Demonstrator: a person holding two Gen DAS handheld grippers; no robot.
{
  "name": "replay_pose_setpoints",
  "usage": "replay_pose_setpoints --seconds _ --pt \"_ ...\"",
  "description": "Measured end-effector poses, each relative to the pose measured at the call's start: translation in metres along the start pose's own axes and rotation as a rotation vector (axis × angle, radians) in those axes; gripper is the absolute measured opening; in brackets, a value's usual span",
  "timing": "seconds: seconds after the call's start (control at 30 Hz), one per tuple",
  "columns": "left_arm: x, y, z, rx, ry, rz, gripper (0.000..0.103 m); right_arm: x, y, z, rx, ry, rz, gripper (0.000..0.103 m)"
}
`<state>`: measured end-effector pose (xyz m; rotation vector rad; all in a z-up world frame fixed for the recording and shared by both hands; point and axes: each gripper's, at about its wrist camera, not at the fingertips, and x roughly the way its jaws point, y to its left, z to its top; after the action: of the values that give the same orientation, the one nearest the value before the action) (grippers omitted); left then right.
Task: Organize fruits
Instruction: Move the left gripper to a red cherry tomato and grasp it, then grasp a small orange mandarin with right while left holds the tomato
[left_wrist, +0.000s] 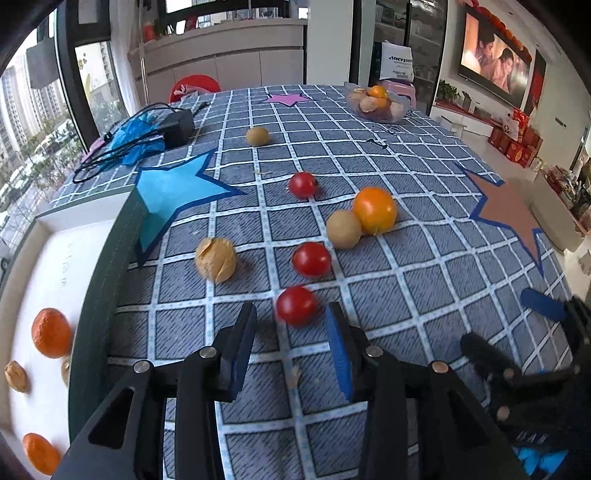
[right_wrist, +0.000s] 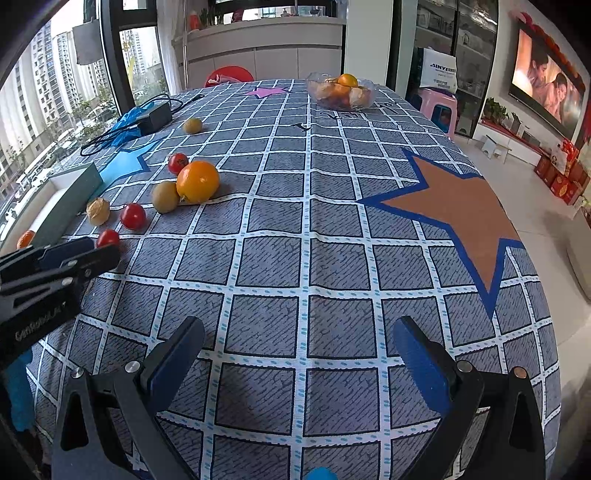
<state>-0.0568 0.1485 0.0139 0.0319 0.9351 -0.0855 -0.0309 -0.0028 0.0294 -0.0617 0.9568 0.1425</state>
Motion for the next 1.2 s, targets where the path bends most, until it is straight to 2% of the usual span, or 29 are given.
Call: replay_pose_setpoints --seconds 0.23,0.27,0.3,0.5,0.73,0.83,0.9,0.97,1.03,1.13,1.2 --pt "0.009 -0.009 0.007 0.015 0.014 0.02 0.04 0.0 0.0 0.0 0.004 -0.002 0.005 0.103" --pt "0.009 -0.008 0.007 0.013 0.014 0.013 0.03 0.0 0.0 0.0 0.003 -0.002 0.003 0.103" --pt "0.009 -0.007 0.006 0.014 0.011 0.011 0.024 0.0 0.0 0.0 0.002 -0.001 0.003 0.103" --pt "-0.001 0.003 -0.007 0.019 -0.015 0.021 0.024 0.0 0.001 0.0 -0.008 0.003 -0.005 0.103" --pt "-0.027 0.032 -0.048 -0.003 -0.081 0.047 0.024 0.003 0.003 0.003 -0.011 0.01 -0.006 0.103" --pt "-0.034 0.043 -0.056 -0.04 -0.091 0.016 0.024 0.006 0.008 0.009 -0.008 0.025 -0.005 0.103" --pt "-0.036 0.048 -0.058 -0.055 -0.095 -0.002 0.024 0.008 0.015 0.014 -0.004 0.034 0.024 0.103" --pt "-0.037 0.05 -0.06 -0.065 -0.101 -0.013 0.024 0.008 0.03 0.023 -0.001 0.038 0.112 0.103" --pt "-0.038 0.051 -0.061 -0.069 -0.105 -0.016 0.024 0.009 0.046 0.031 -0.018 0.034 0.155 0.103" --pt "-0.039 0.051 -0.062 -0.07 -0.111 -0.017 0.024 0.009 0.07 0.046 -0.071 -0.004 0.122 0.103" --pt "-0.039 0.052 -0.062 -0.074 -0.111 -0.027 0.024 0.012 0.072 0.056 -0.062 -0.024 0.093 0.103"
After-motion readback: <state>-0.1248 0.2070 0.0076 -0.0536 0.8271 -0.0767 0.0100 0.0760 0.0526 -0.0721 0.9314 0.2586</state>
